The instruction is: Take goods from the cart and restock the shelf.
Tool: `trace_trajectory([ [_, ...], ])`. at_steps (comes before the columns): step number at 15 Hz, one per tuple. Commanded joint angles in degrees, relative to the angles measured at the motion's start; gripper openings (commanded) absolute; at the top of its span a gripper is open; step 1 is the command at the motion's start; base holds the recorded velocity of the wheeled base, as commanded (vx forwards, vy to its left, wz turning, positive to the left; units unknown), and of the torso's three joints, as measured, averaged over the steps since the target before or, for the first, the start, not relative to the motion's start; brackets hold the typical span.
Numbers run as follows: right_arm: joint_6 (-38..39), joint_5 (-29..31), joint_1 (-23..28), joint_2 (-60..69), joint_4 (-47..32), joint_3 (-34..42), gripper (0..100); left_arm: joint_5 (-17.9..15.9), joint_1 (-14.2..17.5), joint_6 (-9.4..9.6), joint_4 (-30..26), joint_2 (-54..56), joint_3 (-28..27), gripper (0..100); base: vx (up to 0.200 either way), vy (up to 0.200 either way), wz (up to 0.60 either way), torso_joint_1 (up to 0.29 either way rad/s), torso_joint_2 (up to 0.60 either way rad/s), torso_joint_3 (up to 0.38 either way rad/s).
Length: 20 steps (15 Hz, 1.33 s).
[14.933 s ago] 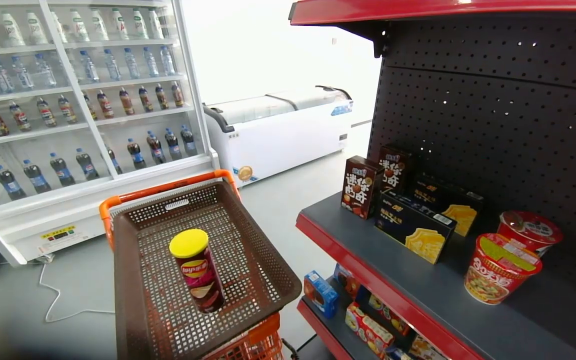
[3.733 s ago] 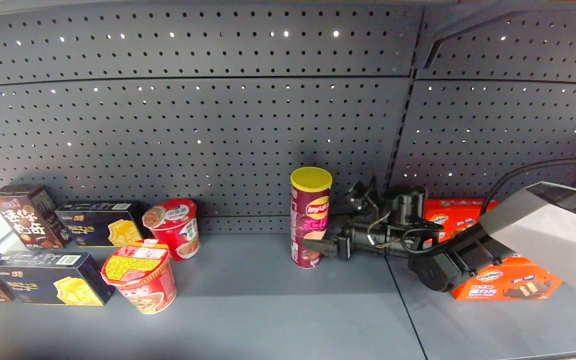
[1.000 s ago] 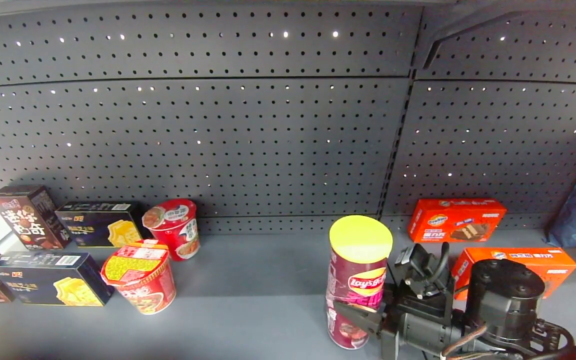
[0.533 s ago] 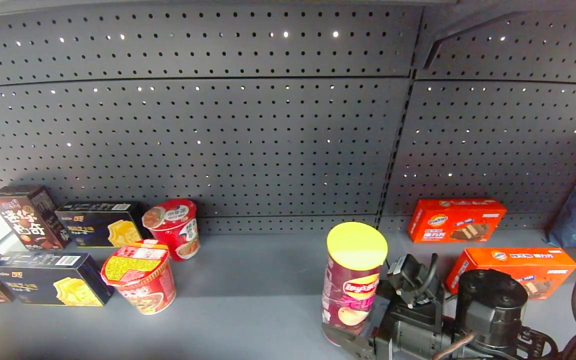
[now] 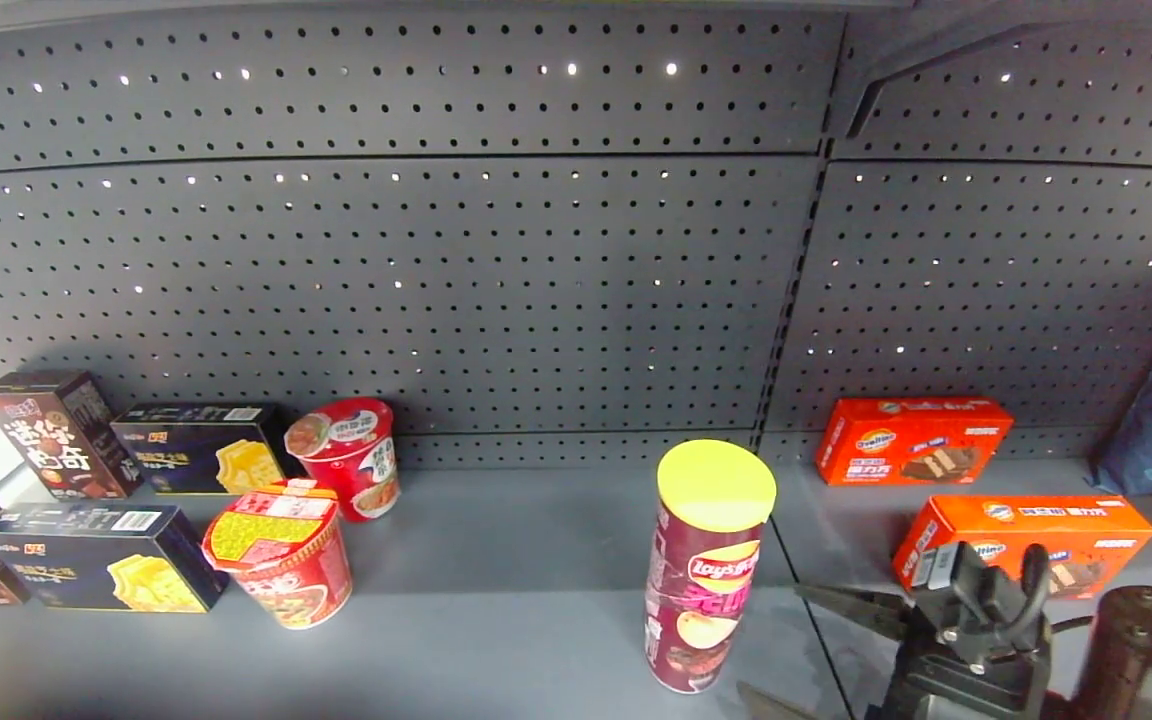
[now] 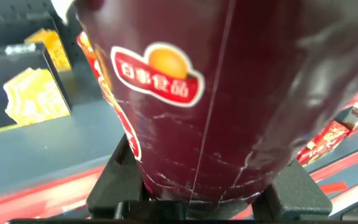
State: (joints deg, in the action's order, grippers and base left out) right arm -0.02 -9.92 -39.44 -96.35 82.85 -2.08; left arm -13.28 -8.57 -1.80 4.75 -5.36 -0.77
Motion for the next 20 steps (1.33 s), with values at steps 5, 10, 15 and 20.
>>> trace_trajectory([
  [5,-1.9,2.8,4.0,15.8,-15.9,-4.0,100,-6.5,-0.4,2.42,-14.0,-9.8,-27.6,0,0.000,0.000,0.00,0.000,0.00,0.000],
  [10,-1.8,9.2,-1.9,25.3,-42.3,-15.1,100,-13.5,-0.7,7.78,-14.6,-28.9,-38.1,0,0.000,0.000,0.00,0.000,0.00,0.000],
  [15,-1.4,15.7,-3.5,26.1,-44.7,-13.6,100,-17.3,-9.9,7.78,-12.2,-42.8,-37.9,0,0.000,0.000,0.00,0.000,0.00,0.000],
  [20,-0.3,13.9,-2.0,26.0,-44.5,-13.0,100,-13.5,-14.1,7.78,-2.8,-54.7,-38.0,0,0.000,0.000,0.00,0.000,0.00,0.000],
])
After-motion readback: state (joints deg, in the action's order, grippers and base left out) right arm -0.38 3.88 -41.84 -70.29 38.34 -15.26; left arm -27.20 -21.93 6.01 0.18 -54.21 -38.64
